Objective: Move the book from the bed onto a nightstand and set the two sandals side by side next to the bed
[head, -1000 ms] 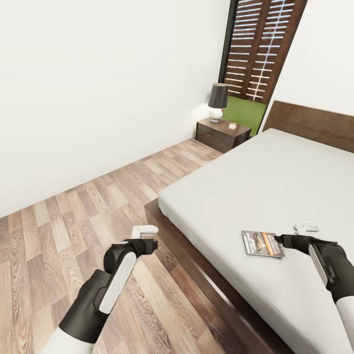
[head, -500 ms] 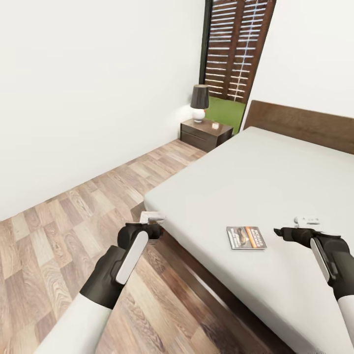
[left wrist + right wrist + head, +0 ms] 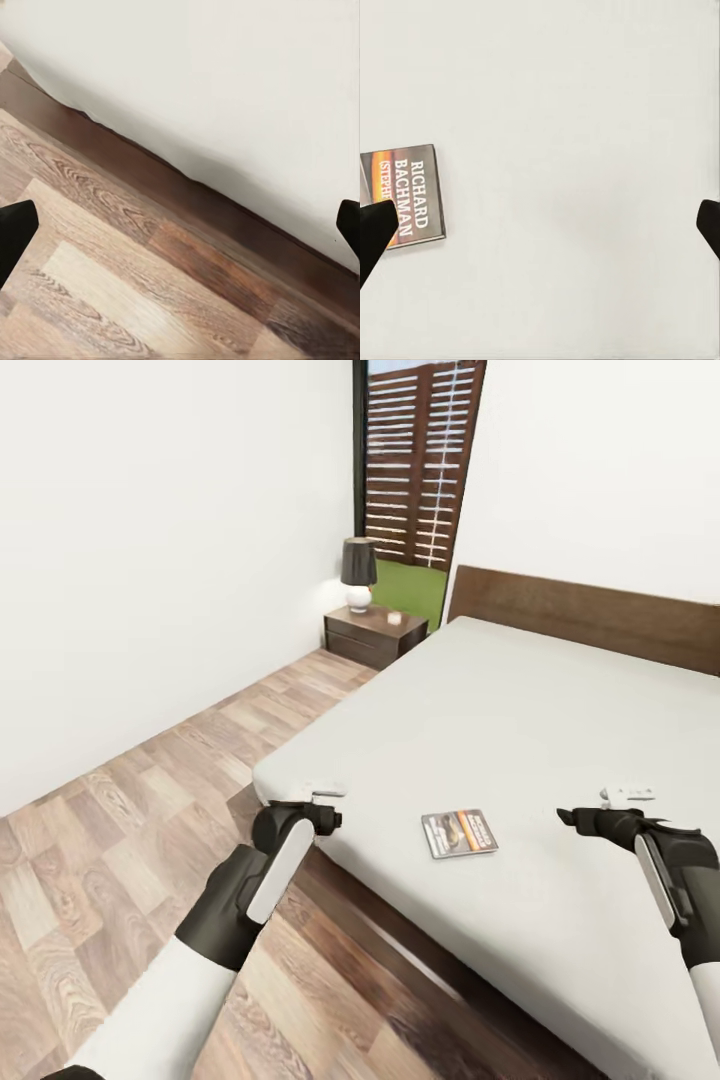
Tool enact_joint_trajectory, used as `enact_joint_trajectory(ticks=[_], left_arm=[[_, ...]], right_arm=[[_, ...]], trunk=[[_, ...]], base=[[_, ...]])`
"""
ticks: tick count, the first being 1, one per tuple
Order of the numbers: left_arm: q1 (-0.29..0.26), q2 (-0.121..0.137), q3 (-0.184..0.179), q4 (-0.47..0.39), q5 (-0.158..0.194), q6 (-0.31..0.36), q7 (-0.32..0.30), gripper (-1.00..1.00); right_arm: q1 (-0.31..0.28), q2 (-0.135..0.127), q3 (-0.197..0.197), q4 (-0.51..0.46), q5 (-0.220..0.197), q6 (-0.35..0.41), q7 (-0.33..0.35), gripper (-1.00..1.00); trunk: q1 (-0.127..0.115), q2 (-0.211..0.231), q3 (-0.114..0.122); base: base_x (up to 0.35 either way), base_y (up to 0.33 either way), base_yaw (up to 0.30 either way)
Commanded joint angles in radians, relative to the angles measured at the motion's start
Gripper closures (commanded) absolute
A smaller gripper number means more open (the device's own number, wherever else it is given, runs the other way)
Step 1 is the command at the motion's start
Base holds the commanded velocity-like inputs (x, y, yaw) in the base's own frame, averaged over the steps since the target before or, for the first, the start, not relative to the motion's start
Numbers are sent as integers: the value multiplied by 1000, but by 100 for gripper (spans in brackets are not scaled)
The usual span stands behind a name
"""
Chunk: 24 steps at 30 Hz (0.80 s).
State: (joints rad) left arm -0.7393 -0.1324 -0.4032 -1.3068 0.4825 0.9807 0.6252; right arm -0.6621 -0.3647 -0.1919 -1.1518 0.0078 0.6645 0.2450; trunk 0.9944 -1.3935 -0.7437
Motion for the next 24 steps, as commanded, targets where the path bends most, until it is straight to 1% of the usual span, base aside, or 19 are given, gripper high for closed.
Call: enact_joint_trajectory(ticks=[1,2,4,5,6,9,11,13,19,21,24], left_arm=[[-35,0,-2,61,13,1,17,-100],[-71,-1,-3,127,15,0,20,-100],[-110,-4,-4,196,17,-1,21,-100],[-149,-9,-4,263,18,-2,20,-100],[-201,-17,-5,352,19,-4,18,-100],[-253,-23,-5,438,24,-20,16,-100],[-267,-24,-4,460,28,-36,16,-100],[-283,-22,-2,468,33,-66,19,-100],[-290,-19,-5,394,40,-84,23,-100],[-291,-20,-9,379,46,-83,23,-100],[-291,-18,-9,381,49,-83,20,-100]], right_arm=[[-1,1,-1,-2,1,5,5,-100],[0,2,-1,-3,1,6,5,-100],[0,3,-1,-4,1,6,5,-100],[1,3,-1,-7,1,6,5,-100],[1,4,-1,-12,1,6,5,-100],[1,5,-1,-16,1,6,5,-100],[1,5,-1,-16,1,6,5,-100],[1,5,-1,-16,1,5,5,-100],[1,4,-2,-13,1,3,5,-100],[1,4,-2,-13,1,4,3,-100],[1,5,-1,-15,2,4,2,-100]], trunk=[[0,-1,0],[0,-1,1],[0,-1,3],[0,-1,4],[0,-1,5],[0,-1,7],[0,-1,9],[0,-1,11],[0,-1,17],[0,-1,17],[0,-1,17]], base=[[0,0,-274],[0,0,-273],[0,0,-272],[0,0,-271],[0,0,-270],[0,0,-269],[0,0,-268],[0,0,-268],[0,0,-258],[0,0,-66],[74,20,-10]])
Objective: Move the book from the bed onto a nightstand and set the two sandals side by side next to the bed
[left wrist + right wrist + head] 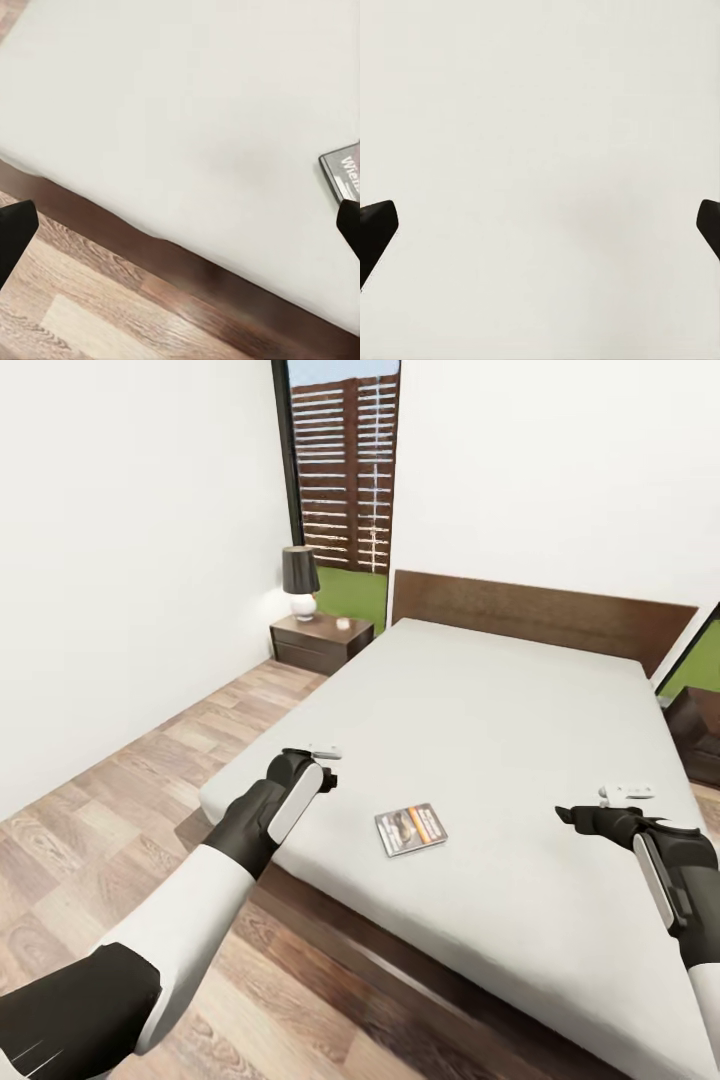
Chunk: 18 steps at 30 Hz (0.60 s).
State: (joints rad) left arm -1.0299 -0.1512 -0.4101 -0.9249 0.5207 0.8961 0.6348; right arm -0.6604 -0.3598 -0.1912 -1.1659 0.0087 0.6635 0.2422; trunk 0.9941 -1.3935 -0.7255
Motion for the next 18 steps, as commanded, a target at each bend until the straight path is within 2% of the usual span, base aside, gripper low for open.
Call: enact_joint_trajectory(ticks=[1,5,14,18], left_arm=[[-1,1,-2,-1,11,1,10,-100],[-1,-2,-2,1,11,2,8,-100],[-1,-2,-2,1,10,3,9,-100],[-1,-2,-3,1,9,3,9,-100]], right_arm=[[0,0,-1,-2,1,5,5,-100],[0,0,-2,-2,2,5,5,-100],[0,-1,-2,-1,2,5,5,-100],[0,-1,-2,1,2,5,5,-100]], trunk=[[0,0,-1],[0,0,0],[0,0,7],[0,0,10]], base=[[171,69,-5],[234,152,-109],[238,237,-246],[96,101,-257]])
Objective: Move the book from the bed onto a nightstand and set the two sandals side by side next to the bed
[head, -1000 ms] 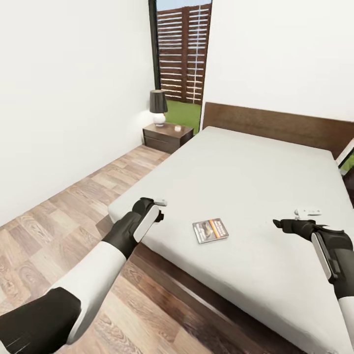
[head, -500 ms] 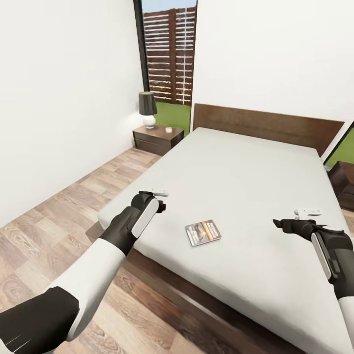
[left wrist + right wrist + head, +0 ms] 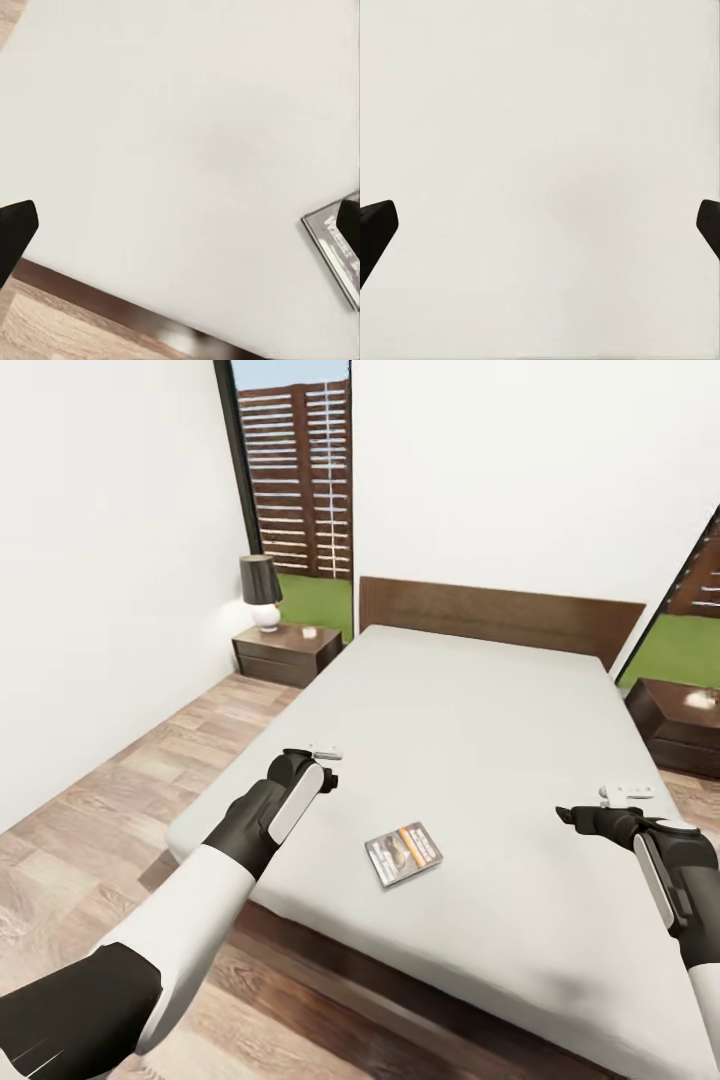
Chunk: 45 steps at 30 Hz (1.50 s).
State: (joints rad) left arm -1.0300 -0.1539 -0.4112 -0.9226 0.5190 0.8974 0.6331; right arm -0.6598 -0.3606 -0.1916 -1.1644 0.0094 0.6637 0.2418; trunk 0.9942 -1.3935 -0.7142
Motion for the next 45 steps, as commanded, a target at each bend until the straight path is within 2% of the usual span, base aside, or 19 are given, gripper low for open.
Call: enact_joint_trajectory(ticks=[1,35,45], left_arm=[[-1,0,-2,-1,11,2,10,-100],[2,0,-5,-1,11,1,5,-100],[2,-1,-5,0,10,0,6,-100]], right_arm=[[-1,0,-1,-1,1,5,5,-100],[-1,0,-2,2,1,5,5,-100],[-1,0,-2,0,1,2,6,-100]], trunk=[[0,0,0],[0,0,25],[0,0,25]], base=[[44,46,-258],[3,3,-262],[0,0,-30]])
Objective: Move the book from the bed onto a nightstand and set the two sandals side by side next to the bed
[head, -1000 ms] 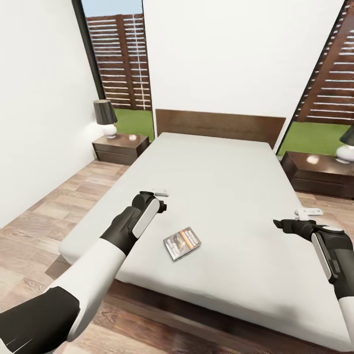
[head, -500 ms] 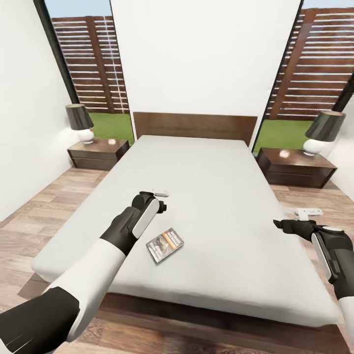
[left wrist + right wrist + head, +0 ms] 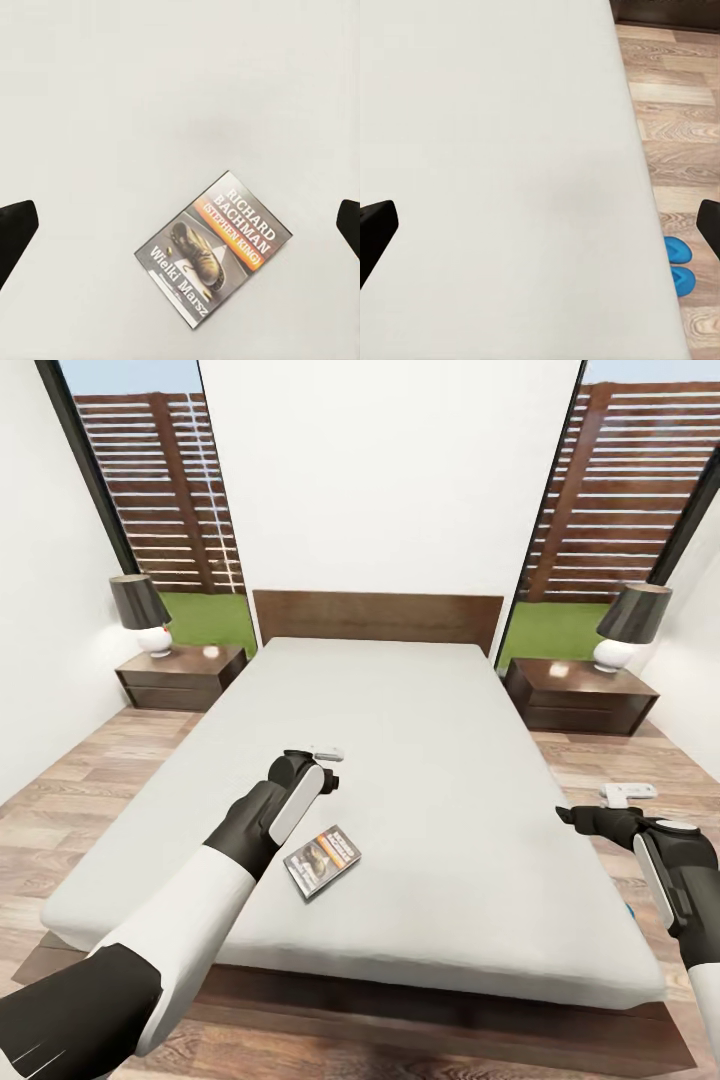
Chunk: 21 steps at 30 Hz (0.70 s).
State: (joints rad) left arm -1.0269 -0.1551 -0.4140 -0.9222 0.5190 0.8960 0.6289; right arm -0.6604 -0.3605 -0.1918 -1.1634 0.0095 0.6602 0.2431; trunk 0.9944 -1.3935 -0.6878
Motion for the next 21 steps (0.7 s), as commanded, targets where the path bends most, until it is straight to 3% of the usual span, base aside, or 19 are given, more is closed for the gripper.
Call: enact_joint_trajectory(ticks=[1,12,18,21], left_arm=[[-1,1,-2,-1,10,1,10,-100],[-1,1,-2,40,11,-5,12,-100],[-1,0,-3,154,7,-46,10,-100],[-1,1,-4,243,6,-108,8,-100]], right_arm=[[-1,0,-1,-1,1,5,5,-100],[0,0,-1,-1,1,6,5,-100],[-1,0,-1,-3,1,7,5,-100],[-1,0,-1,-4,1,7,5,-100]], trunk=[[0,-1,-1],[0,-1,-2],[23,-43,-20],[34,-64,-30]], base=[[0,0,0],[0,0,-154],[0,0,-60],[0,0,-13]])
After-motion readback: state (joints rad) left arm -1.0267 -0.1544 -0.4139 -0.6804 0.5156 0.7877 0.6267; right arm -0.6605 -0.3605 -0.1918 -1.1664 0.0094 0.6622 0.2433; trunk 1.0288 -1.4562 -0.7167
